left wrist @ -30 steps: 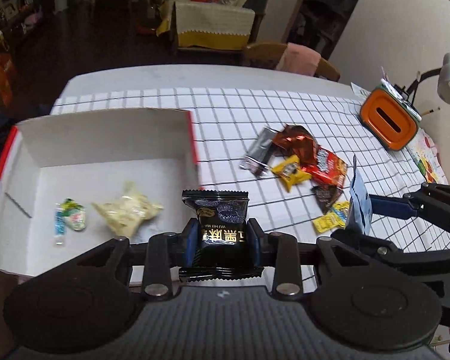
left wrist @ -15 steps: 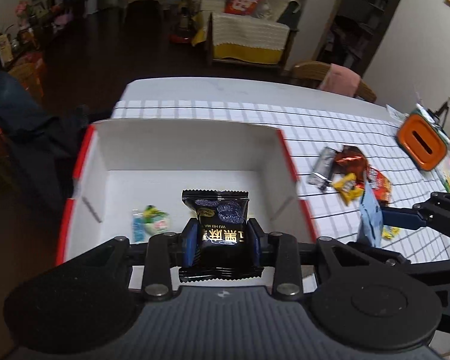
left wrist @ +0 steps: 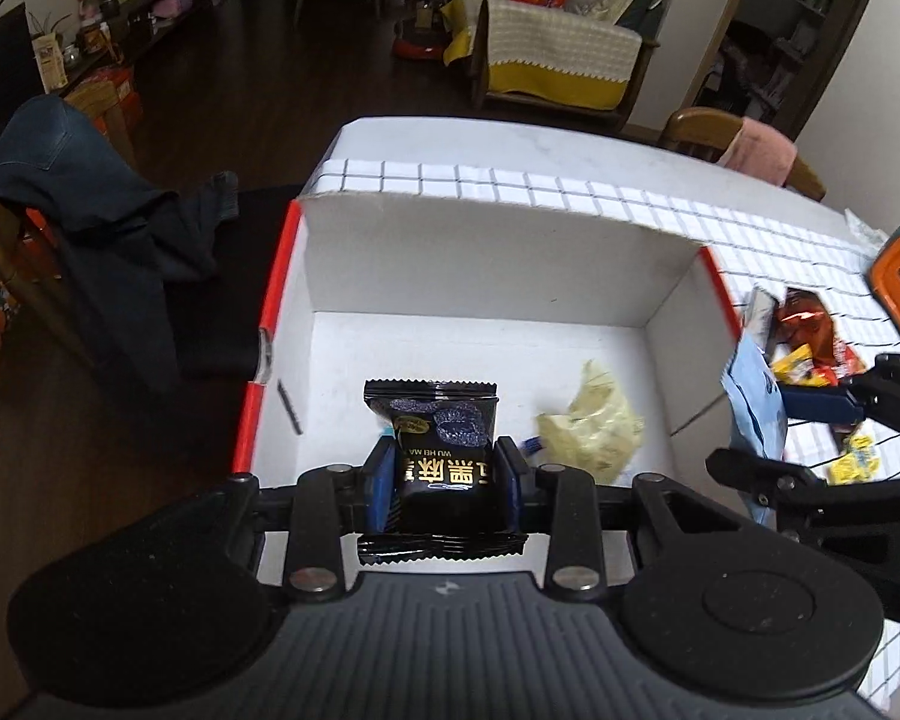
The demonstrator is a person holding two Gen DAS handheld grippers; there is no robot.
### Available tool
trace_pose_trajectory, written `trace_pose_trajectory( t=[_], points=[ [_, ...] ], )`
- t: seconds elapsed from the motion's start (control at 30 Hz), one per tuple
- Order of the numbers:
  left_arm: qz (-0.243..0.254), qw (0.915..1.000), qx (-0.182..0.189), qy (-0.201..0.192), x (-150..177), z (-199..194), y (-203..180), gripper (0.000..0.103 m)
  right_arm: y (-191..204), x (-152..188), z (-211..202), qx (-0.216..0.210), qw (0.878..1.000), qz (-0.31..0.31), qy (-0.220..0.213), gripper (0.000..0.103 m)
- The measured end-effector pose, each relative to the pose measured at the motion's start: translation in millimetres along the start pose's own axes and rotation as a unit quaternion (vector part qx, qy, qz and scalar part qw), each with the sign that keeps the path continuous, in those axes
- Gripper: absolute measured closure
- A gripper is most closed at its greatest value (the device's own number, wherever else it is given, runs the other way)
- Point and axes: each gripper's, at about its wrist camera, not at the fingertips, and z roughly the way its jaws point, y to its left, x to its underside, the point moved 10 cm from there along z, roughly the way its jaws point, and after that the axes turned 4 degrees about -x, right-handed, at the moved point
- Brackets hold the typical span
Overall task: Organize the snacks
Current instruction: 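Carry the blue wafer pack and black candy with both tools over the box, then open both tools to drop the wafer pack and black candy into the box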
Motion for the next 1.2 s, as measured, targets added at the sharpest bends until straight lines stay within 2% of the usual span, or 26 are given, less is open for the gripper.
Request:
trace_pose_trajectory(
  t=[0.23,0.53,0.87,1.13,1.2],
  points=[
    [0.010,0.9998,-0.012,0.012,2,22,7,0.069,8,3,41,-0.002,0.999,-0.004,0.038,0.058],
    [0.028,0.9989,-0.020,0.030,16,41,3,0.069,15,17,65,-0.005,0.998,-0.002,0.068,0.058],
    [0.033,0.9981,-0.023,0.047,25,52,1,0.068,17,15,66,-0.004,0.998,0.004,0.061,0.057],
    [0.033,0.9986,-0.021,0.036,22,42,0,0.068,15,11,50,-0.019,0.999,0.024,0.038,0.050],
    [0.033,0.9987,-0.019,0.032,21,37,0,0.068,15,10,42,-0.025,0.999,0.029,0.030,0.046]
  ],
)
